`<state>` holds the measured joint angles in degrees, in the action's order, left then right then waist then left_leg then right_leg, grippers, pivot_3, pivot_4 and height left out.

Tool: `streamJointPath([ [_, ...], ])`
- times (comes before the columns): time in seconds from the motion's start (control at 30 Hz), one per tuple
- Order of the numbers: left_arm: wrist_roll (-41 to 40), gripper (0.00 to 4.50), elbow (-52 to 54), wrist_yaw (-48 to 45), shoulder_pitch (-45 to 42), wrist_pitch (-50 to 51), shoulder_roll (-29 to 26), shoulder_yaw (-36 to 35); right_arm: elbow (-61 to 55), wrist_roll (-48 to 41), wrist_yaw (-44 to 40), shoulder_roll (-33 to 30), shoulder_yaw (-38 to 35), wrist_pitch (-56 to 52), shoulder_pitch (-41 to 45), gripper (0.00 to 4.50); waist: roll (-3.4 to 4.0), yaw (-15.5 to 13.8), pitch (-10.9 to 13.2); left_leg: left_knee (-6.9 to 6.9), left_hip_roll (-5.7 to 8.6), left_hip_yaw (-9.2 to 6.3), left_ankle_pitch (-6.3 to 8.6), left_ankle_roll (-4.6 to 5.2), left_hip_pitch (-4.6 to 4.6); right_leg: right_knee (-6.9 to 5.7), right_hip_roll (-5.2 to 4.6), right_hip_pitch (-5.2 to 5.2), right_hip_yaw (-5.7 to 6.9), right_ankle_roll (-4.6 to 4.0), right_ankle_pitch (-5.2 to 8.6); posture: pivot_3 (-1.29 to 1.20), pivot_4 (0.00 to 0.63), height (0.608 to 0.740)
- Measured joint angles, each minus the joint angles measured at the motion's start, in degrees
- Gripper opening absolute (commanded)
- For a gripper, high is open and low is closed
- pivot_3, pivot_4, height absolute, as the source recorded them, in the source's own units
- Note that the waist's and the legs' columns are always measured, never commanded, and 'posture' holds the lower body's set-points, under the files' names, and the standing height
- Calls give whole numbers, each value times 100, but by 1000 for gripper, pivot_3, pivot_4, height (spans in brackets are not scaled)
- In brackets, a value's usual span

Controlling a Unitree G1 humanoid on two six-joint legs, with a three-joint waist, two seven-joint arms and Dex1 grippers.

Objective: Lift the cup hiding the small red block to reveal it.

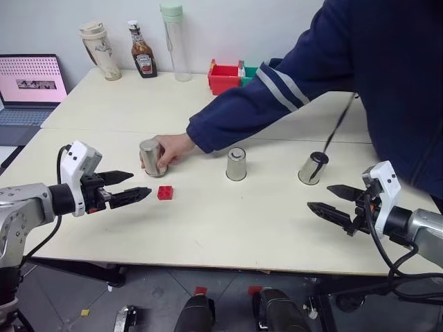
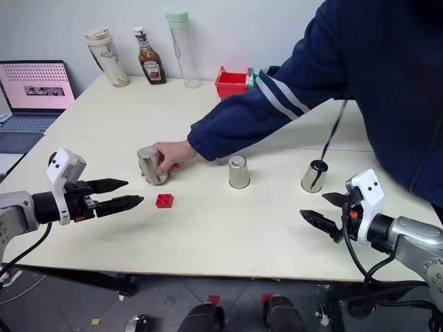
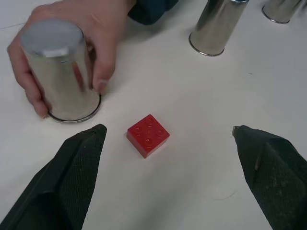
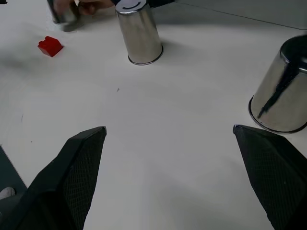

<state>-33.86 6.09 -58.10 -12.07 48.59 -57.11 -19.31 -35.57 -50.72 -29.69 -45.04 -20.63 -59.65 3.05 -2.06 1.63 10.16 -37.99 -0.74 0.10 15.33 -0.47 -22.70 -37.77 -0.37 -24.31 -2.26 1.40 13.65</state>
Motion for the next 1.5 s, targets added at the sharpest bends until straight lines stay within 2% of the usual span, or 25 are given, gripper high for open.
streamJointPath([
  [1.5,1,4487,-152,0,-103,-79,-44,33,216,9,-24,-49,199,95,253,4500,0,0,0,-6,1,1,0,0,3,-10,1,1,-2,0,0,0,150,740],
])
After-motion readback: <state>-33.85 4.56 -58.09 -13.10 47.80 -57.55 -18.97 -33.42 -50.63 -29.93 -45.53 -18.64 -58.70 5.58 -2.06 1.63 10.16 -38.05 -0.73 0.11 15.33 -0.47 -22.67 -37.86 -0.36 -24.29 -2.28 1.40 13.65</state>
